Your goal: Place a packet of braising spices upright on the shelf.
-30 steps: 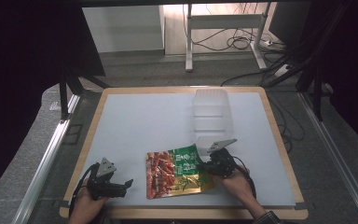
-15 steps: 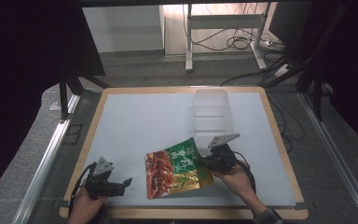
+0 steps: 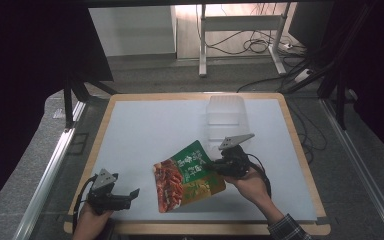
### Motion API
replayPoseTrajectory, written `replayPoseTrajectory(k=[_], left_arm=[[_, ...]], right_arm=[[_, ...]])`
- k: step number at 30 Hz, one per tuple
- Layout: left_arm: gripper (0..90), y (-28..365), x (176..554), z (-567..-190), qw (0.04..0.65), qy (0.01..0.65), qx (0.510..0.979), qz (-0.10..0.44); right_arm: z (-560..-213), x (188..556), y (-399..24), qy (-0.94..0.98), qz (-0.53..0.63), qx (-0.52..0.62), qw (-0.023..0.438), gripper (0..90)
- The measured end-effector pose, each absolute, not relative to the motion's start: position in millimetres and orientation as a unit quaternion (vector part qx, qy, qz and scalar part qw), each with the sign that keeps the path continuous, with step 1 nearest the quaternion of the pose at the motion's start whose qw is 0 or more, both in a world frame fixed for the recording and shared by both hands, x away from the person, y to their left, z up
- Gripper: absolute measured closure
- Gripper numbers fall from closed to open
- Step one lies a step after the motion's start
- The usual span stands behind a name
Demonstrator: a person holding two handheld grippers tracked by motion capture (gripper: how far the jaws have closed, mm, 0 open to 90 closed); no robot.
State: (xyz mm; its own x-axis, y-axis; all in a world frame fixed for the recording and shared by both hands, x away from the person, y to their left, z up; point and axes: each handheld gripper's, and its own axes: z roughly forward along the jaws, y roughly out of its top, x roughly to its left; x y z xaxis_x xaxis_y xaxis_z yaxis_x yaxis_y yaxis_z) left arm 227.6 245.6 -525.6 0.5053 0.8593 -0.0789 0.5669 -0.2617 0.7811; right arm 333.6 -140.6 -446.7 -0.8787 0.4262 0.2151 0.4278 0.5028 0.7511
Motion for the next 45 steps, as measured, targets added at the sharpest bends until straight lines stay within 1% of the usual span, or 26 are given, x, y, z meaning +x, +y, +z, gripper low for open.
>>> replayPoseTrajectory(k=[8, 9, 20, 23, 31, 45], left_arm=[[3.3, 245, 228, -525, 0.392, 0.46, 0.774, 0.188], [3.3, 245, 228, -525, 0.392, 0.46, 0.775, 0.188], [2.9, 244, 228, -526, 0.387, 0.461, 0.776, 0.189], [2.4, 244, 229, -526, 0.389, 0.47, 0.77, 0.189], [2.2, 245, 227, -526, 0.396, 0.467, 0.766, 0.196], [2.3, 246, 227, -526, 0.399, 0.47, 0.763, 0.194]], right_arm=[[-425, 340, -132, -0.862, -0.451, -0.231, 0.003, 89.4], [-419, 341, -130, -0.859, -0.456, -0.231, 0.009, 89.4], [-395, 344, -119, -0.854, -0.473, -0.219, 0.016, 89.5], [-385, 345, -115, -0.854, -0.474, -0.213, 0.01, 89.5], [-370, 350, -111, -0.855, -0.476, -0.206, -0.011, 89.5], [-347, 368, -114, -0.845, -0.484, -0.223, -0.039, 89.5]])
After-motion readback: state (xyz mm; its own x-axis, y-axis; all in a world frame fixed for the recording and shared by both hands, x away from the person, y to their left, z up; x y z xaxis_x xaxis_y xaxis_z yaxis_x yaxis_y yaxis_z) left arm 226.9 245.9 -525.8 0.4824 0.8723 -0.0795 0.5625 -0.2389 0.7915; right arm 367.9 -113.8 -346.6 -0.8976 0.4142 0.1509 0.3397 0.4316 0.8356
